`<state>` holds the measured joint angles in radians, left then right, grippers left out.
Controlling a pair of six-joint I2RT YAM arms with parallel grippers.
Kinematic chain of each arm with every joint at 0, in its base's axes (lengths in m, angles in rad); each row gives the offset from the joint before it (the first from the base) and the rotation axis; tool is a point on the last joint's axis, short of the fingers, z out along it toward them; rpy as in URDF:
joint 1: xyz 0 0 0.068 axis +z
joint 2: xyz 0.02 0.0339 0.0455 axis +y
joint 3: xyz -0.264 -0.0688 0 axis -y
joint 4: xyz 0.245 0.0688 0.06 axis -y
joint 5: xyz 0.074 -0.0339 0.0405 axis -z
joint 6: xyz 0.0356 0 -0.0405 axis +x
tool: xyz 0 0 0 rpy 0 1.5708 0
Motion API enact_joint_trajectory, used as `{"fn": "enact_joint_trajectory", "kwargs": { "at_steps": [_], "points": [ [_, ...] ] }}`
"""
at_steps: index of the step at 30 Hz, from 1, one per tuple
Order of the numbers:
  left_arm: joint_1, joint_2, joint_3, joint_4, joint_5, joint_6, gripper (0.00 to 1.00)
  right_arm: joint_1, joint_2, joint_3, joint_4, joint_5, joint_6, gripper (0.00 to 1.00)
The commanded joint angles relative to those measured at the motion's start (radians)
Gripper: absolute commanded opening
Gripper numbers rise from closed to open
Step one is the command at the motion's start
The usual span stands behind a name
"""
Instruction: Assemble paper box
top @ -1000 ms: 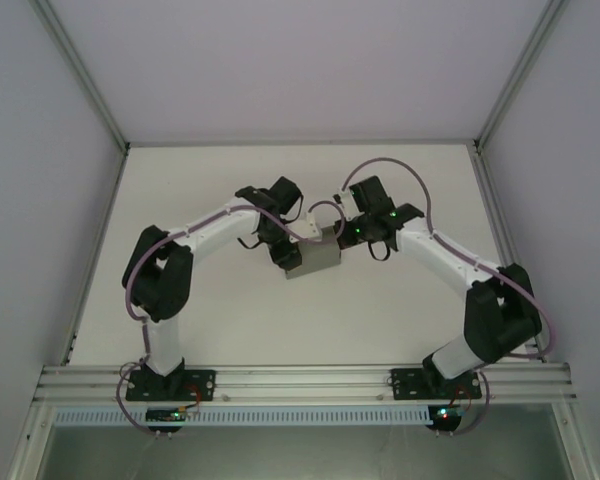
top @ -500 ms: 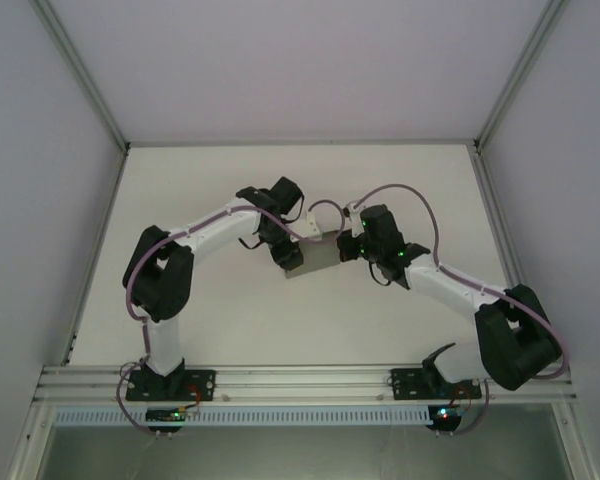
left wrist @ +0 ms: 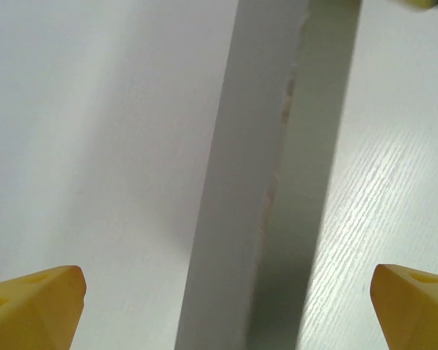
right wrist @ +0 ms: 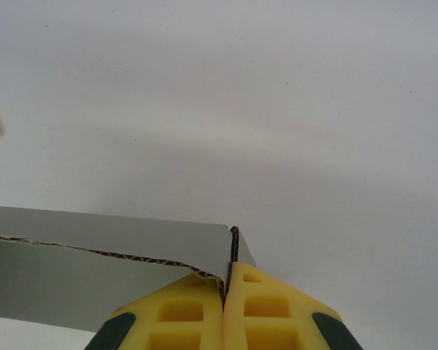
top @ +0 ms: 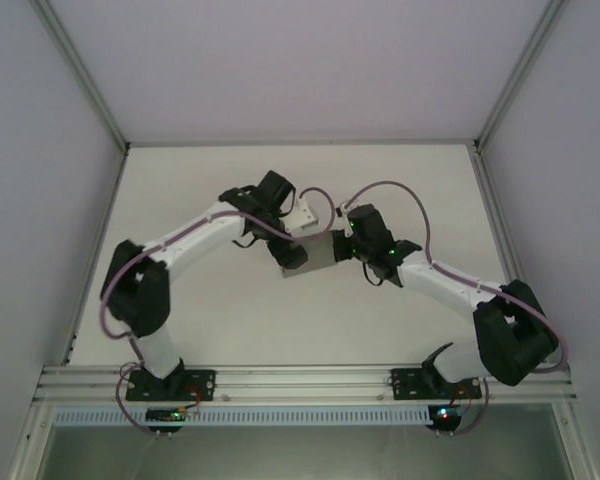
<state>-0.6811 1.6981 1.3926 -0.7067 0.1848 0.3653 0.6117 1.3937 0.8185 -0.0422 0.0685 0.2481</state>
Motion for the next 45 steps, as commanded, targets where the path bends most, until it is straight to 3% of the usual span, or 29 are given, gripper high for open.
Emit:
{"fn": "enact_joint_trajectory", "kwargs": {
  "at_steps": [1,4,5,8,16,19,22,25,30,36,41,45],
  "points": [
    [-0.005,-0.145,-0.085,0.084,-0.095,-0.126,1.0,0.027,0.045,0.011,-0.166,0.04,0.033,0.0],
    [0.007,-0.239,-0.16,0.103,-0.186,-0.267,0.96,0.036,0.052,0.024,-0.178,0.046,0.047,0.0],
    [0.012,-0.267,-0.187,0.1,-0.189,-0.309,0.84,0.039,0.055,0.032,-0.186,0.052,0.055,0.0],
    [0.024,-0.325,-0.263,0.125,-0.183,-0.383,0.74,0.046,0.065,0.045,-0.192,0.045,0.061,0.0],
    [0.031,-0.269,-0.256,0.14,-0.116,-0.413,0.61,0.06,0.082,0.081,-0.217,0.03,0.065,0.0],
    [0.034,-0.209,-0.205,0.13,-0.126,-0.419,0.47,0.065,0.082,0.087,-0.22,0.03,0.065,0.0],
    [0.036,-0.167,-0.167,0.114,-0.121,-0.439,0.23,0.069,0.082,0.087,-0.224,0.035,0.065,0.0],
    [0.035,-0.153,-0.15,0.098,-0.119,-0.47,0.07,0.074,0.082,0.086,-0.229,0.041,0.065,0.0],
    [0.035,-0.144,-0.124,0.074,-0.093,-0.616,0.05,0.099,0.08,0.095,-0.256,0.124,0.099,0.0],
    [0.025,-0.107,-0.129,0.107,-0.118,-0.941,0.04,0.167,0.079,0.094,-0.304,0.313,0.298,0.0],
    [-0.06,-0.108,-0.167,0.125,-0.322,-0.952,0.05,0.214,0.058,0.054,-0.275,0.373,0.372,0.0],
    [-0.083,-0.109,-0.225,0.139,-0.356,-0.883,0.05,0.215,0.047,0.023,-0.243,0.348,0.355,0.0]
  ]
}}
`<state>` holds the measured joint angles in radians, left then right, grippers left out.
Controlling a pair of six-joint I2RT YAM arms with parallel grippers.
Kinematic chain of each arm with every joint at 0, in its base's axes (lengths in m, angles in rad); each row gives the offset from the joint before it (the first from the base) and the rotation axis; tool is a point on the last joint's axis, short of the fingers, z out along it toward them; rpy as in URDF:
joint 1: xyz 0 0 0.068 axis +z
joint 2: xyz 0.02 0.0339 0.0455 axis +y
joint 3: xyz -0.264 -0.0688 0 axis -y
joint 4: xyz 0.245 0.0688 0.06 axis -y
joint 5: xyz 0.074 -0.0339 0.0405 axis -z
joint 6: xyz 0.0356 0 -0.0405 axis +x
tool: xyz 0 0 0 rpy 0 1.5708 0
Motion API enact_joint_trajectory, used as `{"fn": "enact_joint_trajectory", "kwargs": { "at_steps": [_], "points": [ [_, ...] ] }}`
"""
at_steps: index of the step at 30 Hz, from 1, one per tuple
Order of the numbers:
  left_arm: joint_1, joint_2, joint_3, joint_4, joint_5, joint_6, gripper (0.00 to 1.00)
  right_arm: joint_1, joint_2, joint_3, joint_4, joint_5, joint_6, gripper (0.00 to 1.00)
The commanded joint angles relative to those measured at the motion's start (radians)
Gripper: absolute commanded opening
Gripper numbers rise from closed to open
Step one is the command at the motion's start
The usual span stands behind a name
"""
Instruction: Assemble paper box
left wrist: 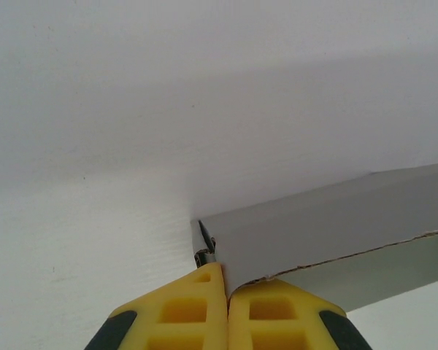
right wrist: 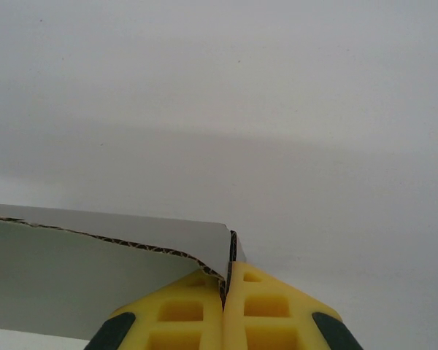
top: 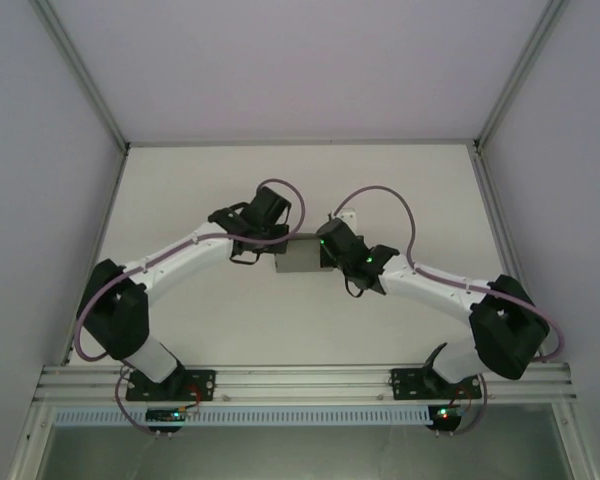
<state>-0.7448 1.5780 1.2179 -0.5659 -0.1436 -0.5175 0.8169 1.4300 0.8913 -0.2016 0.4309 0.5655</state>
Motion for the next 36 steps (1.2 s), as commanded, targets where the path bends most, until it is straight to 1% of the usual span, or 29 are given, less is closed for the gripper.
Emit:
{"fn": "enact_joint_trajectory", "kwargs": {
  "at_steps": [1,7,9,14,17,19,23,26,29,31,34,36],
  "points": [
    [-0.025,0.01,-0.063,0.026,-0.036,0.024,0.05,0.009,0.009,-0.053,-0.083,-0.033,0.028,0.0],
    [-0.027,-0.046,-0.084,0.018,-0.094,0.122,0.05,0.002,0.004,-0.056,-0.095,-0.048,-0.008,0.0],
    [-0.023,-0.064,-0.083,0.019,-0.131,0.142,0.06,0.0,0.004,-0.055,-0.098,-0.049,-0.009,0.0],
    [-0.017,-0.075,-0.107,0.076,-0.061,0.176,0.06,-0.005,0.005,-0.06,-0.094,-0.06,-0.006,0.0],
    [-0.018,-0.079,-0.138,0.111,-0.065,0.176,0.06,-0.004,0.004,-0.065,-0.093,-0.06,-0.006,0.0],
    [-0.02,-0.086,-0.161,0.134,-0.088,0.187,0.05,-0.005,0.006,-0.062,-0.095,-0.069,-0.009,0.0],
    [-0.019,-0.101,-0.183,0.138,-0.09,0.231,0.05,-0.007,0.0,-0.06,-0.11,-0.06,-0.02,0.0],
    [-0.019,-0.128,-0.195,0.15,-0.12,0.264,0.05,-0.014,-0.003,-0.06,-0.117,-0.066,-0.03,0.0],
    [-0.018,-0.152,-0.205,0.166,-0.129,0.295,0.07,-0.015,-0.003,-0.059,-0.119,-0.072,-0.034,0.0],
    [-0.018,-0.157,-0.216,0.183,-0.142,0.295,0.07,-0.015,-0.002,-0.061,-0.116,-0.073,-0.033,0.0],
    [-0.017,-0.147,-0.222,0.202,-0.114,0.284,0.08,-0.017,0.001,-0.061,-0.114,-0.078,-0.032,0.0],
    [-0.017,-0.136,-0.215,0.205,-0.094,0.247,0.08,-0.018,0.003,-0.059,-0.116,-0.081,-0.029,0.0]
  ]
}}
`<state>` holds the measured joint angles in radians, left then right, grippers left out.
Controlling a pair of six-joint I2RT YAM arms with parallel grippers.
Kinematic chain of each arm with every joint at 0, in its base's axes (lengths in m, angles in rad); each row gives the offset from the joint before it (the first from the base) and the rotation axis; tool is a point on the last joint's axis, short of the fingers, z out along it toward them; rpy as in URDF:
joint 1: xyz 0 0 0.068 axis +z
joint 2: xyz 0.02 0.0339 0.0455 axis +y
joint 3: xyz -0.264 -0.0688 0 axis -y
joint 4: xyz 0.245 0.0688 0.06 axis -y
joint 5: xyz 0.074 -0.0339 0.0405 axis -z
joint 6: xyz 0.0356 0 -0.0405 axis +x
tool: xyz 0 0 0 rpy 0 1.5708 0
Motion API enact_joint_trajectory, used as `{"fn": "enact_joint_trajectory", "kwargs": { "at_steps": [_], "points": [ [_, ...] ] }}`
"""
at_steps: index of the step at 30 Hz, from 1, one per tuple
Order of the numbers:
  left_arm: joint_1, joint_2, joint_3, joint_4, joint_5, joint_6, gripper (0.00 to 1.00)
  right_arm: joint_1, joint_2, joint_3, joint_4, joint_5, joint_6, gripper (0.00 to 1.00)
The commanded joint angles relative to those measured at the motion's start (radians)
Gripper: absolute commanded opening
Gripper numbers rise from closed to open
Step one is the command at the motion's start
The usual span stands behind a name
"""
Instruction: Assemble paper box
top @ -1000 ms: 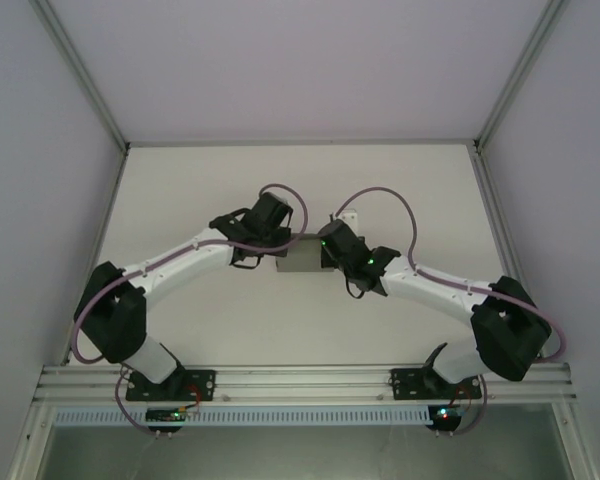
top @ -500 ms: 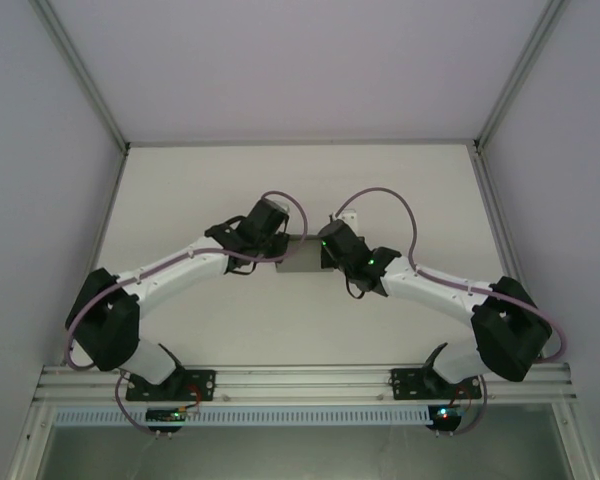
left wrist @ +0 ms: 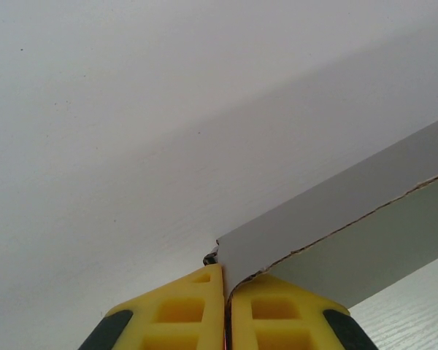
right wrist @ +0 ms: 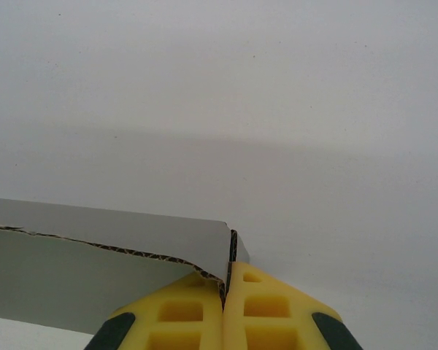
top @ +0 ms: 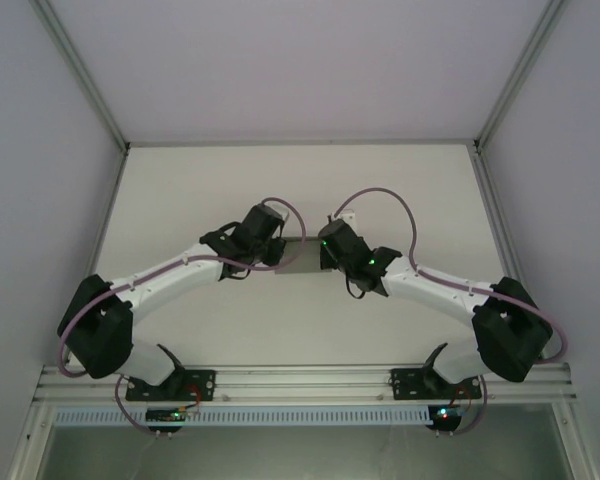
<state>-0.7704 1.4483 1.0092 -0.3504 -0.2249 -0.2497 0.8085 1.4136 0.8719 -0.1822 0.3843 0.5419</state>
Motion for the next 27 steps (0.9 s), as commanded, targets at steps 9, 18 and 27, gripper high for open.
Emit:
{"fn": "enact_joint_trajectory", "kwargs": {
  "at_steps": [9,18,27],
  "points": [
    [-0.045,-0.016,-0.132,0.093,-0.051,-0.113,0.11,-0.008,0.02,-0.066,-0.078,-0.021,0.001,0.0],
    [-0.061,-0.095,-0.294,0.207,-0.062,-0.16,0.16,-0.006,-0.005,-0.122,-0.02,-0.119,-0.023,0.07],
    [-0.062,-0.083,-0.258,0.187,-0.079,-0.122,0.15,-0.143,-0.127,0.024,-0.075,-0.405,-0.121,0.64]
  ]
}}
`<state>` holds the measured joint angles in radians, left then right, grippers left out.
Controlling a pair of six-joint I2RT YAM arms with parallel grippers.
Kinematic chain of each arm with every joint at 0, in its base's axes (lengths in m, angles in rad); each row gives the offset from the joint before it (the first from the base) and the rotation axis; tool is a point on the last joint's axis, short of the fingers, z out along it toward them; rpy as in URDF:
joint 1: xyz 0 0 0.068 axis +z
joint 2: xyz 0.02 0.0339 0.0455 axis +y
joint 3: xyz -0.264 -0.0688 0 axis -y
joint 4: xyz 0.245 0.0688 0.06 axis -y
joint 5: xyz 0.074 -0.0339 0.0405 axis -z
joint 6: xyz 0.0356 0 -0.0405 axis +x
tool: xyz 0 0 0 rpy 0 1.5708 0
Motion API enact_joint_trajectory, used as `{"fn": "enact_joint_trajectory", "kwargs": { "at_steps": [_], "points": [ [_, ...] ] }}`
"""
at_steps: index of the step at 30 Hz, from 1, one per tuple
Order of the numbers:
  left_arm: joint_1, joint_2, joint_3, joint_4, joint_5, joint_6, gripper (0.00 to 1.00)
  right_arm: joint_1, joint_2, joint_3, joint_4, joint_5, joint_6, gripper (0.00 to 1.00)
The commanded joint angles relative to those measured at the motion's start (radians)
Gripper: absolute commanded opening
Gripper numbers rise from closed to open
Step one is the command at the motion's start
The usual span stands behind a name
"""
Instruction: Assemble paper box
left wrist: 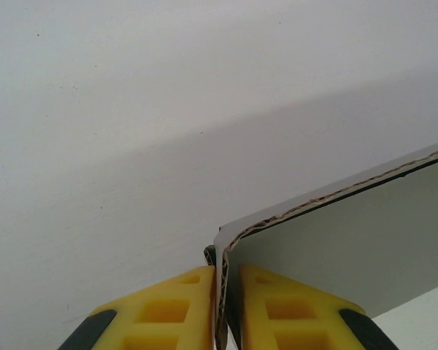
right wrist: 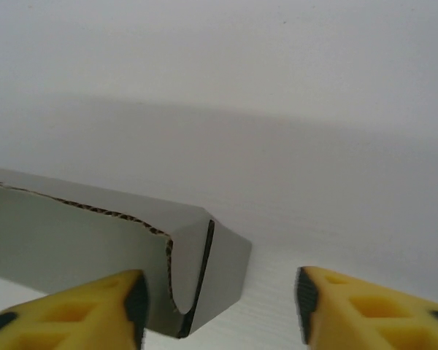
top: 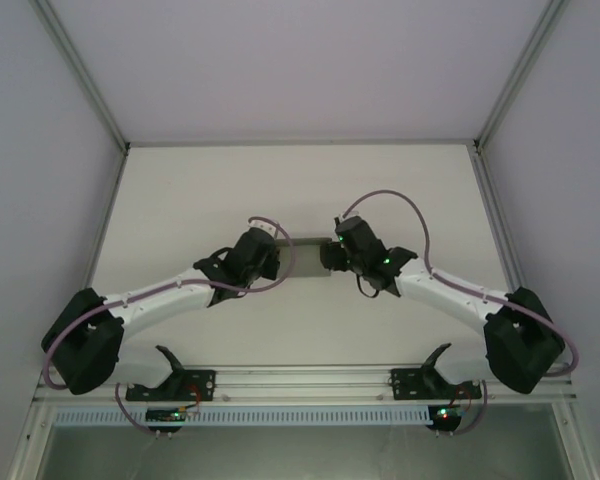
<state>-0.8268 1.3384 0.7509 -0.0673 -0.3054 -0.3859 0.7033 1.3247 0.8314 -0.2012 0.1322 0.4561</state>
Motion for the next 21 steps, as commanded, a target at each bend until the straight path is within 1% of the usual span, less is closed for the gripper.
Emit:
{"fn": "enact_joint_trajectory", "kwargs": {
  "at_steps": [1,5,8,10,12,14,18,21],
  "points": [
    [-0.007,0.027,-0.002,-0.095,0.004,0.017,0.15,-0.051,-0.043,0.073,-0.055,-0.176,-0.035,0.66],
    [-0.017,0.033,0.006,-0.095,-0.007,0.019,0.15,-0.1,-0.048,0.104,-0.029,-0.255,-0.035,0.71],
    [-0.023,0.04,0.019,-0.106,-0.013,0.024,0.15,-0.116,-0.041,0.123,-0.037,-0.223,-0.006,0.73],
    [-0.024,0.041,0.019,-0.106,-0.019,0.026,0.16,-0.135,-0.025,0.127,-0.05,-0.215,0.011,0.7],
    [-0.023,0.039,0.019,-0.106,-0.022,0.027,0.17,-0.152,0.0,0.124,-0.05,-0.236,0.025,0.68],
    [-0.025,0.038,0.018,-0.101,-0.023,0.03,0.17,-0.16,0.03,0.122,-0.049,-0.244,0.039,0.66],
    [-0.025,0.037,0.018,-0.086,-0.019,0.047,0.18,-0.173,0.088,0.119,-0.048,-0.266,0.046,0.63],
    [-0.026,0.043,0.023,-0.083,-0.021,0.063,0.22,-0.183,0.126,0.116,-0.072,-0.291,0.05,0.59]
  ]
}}
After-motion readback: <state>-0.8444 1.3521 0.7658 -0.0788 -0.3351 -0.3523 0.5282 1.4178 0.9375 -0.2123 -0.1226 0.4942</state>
